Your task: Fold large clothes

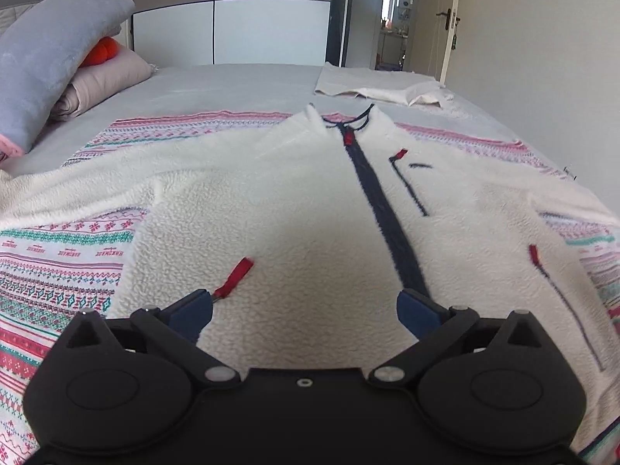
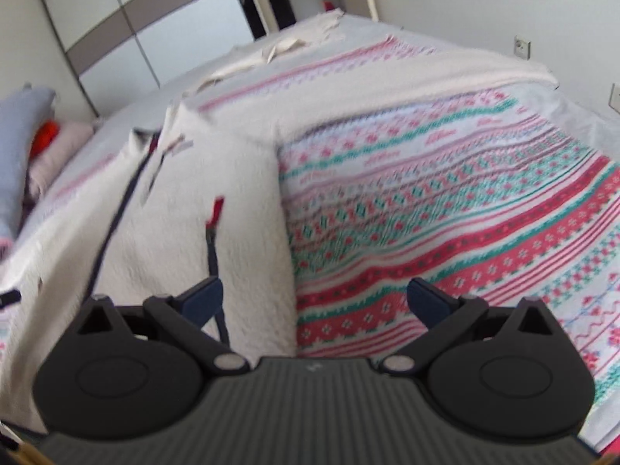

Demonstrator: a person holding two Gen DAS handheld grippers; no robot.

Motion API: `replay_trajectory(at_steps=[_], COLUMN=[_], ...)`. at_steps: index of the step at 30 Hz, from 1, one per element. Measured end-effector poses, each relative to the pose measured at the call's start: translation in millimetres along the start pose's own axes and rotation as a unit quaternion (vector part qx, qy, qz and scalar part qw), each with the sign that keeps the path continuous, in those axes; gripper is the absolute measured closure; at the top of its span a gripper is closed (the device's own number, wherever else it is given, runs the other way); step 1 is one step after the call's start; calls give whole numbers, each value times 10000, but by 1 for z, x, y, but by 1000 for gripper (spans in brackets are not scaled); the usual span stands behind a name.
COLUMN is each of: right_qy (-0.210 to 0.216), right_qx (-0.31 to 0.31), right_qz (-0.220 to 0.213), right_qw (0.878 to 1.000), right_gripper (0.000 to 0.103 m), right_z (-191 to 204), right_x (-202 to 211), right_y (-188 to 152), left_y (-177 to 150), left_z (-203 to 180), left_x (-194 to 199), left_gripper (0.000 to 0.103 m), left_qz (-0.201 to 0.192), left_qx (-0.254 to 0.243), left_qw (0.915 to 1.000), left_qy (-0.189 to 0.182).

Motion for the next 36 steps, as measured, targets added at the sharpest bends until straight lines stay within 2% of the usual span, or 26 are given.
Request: replay_trajectory(at_steps=[5,7,12,15,18,23,27,31,36], right_qy=[-338,-261,124,64,48,163,-206,-226,-415], right_qx=[-167,-327,-539,-598,-749,-1239,-1550,-2134,-2560], right_qz=[-342,-420,-347,-240,-35,104,11,-252,-671], right_qw=[9987,9982,9979,9979,9972,9921,9877,9764,9635], right_gripper=[0,0,0,0,0,0,0,1,9], right_z=[6,15,45,53,50,19,-25,-72,-123], right_x=[20,24,15,-4,-30,-71,-109,-139,-166], right_y=[35,49,82,105,130,153,163,172,192], left_y=[24,32,55,70,81,64,51,46,38], left_z=[-11,-12,-16,-18,-12,19,39,45,47], left_x=[9,7,-3,-15,-36,-77,-100,-115,-128], left_gripper=[0,0,0,0,0,0,0,0,0], left_qz=[-157,-135,-17,13,-170,-270,-316,-492,-585], left_qx=[123,164,402,323,292,539,553,689,752], left_qw=[9998,9998,9992,9994,9994,9970,9940,9943,9937], left_qy=[-36,22,-54,-111,-12,490,891,653,598])
Point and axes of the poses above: each gripper's, at about its wrist camera, not at the fingertips, and x roughly against the way its jaws point, z to its left, y to its top, the point moved 8 cm from there along -x, roughly the way its jaws point, and after that the axes turned 8 degrees about -x, right-handed, at the moved point
